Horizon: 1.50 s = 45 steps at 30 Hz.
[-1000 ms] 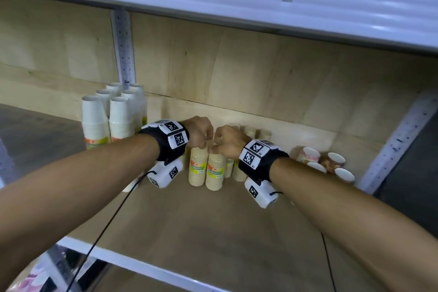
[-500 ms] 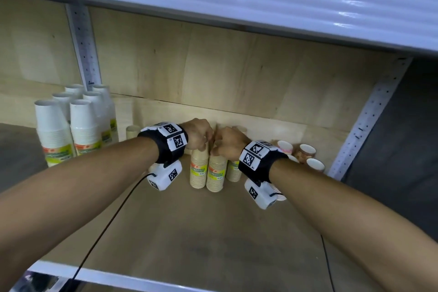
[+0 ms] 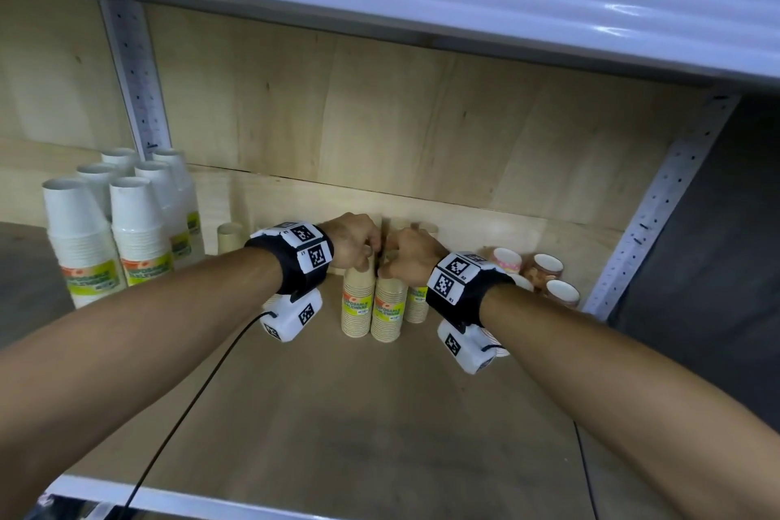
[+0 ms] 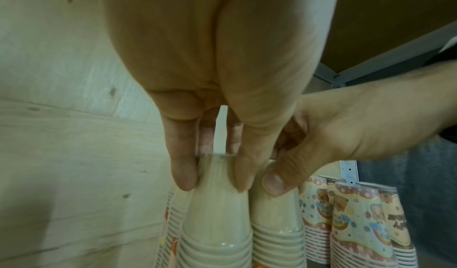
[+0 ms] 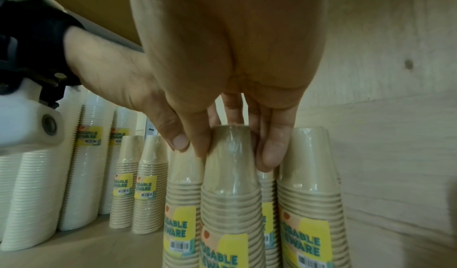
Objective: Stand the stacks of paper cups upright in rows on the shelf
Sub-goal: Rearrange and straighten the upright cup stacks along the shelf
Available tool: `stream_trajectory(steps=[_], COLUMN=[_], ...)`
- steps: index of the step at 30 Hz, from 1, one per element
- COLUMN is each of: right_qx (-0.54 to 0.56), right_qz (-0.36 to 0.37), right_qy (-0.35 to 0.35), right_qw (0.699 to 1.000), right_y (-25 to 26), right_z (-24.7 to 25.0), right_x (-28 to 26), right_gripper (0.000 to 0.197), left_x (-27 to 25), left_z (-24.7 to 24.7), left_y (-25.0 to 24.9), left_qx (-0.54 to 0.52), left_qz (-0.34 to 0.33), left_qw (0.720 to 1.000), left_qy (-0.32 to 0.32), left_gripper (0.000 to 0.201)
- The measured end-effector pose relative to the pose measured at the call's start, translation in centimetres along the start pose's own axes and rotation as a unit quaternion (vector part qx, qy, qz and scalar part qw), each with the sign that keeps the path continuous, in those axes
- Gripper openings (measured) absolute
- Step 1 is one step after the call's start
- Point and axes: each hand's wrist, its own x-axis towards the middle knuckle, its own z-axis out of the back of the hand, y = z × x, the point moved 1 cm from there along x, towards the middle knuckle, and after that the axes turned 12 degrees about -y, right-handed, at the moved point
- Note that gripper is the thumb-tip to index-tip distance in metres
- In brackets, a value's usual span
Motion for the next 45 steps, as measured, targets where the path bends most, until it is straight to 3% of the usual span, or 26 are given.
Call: stream_trajectory(steps=[11,20,24,30,35,39,45], right_qx=[-0.014,0.001,0.012,-0.035,-0.08,-0.104,-0.08], right_qz=[0.033,0.11,0.137,0.135,0.122,0.12,0.157], right_qy=[-0.037,-0.037,-0.004,0.019,0.053,0.068,0.059], right_qw=[0.999,0.993,0.99,0.99,0.988,0.985,0.983], right_y=[3.4,10.9,13.8,16.5,17.1,16.8,16.4], right_z=[3.2,2.8,0.4,-4.9,-8.3,-9.9,-9.5], right_x=[2.7,5.5,6.5,8.4,9.9,10.4,9.2], right_gripper=[0.034,0.051,0.057,0.055,0.051,0.024,0.03], left_x=[0.5,-0.8,-1.6,-2.3,-2.8,-3.3,-3.7], left_z=[4.6,9.0,8.4,5.8,3.8,3.1,3.5], left_y=[2.8,10.0,12.2,13.7,14.9,15.6,14.9], left_qx=[0.018,0.083,0.086,0.114,0.13,0.112,0.109], left_qz=[0.019,0.133,0.178,0.208,0.206,0.202,0.183], left_qw=[0.999,0.985,0.978,0.968,0.967,0.97,0.974], left_qy=[-0.047,-0.072,-0.062,-0.079,-0.069,-0.08,-0.076], left_gripper=[0.04,0.045,0.054,0.049,0.034,0.031,0.022])
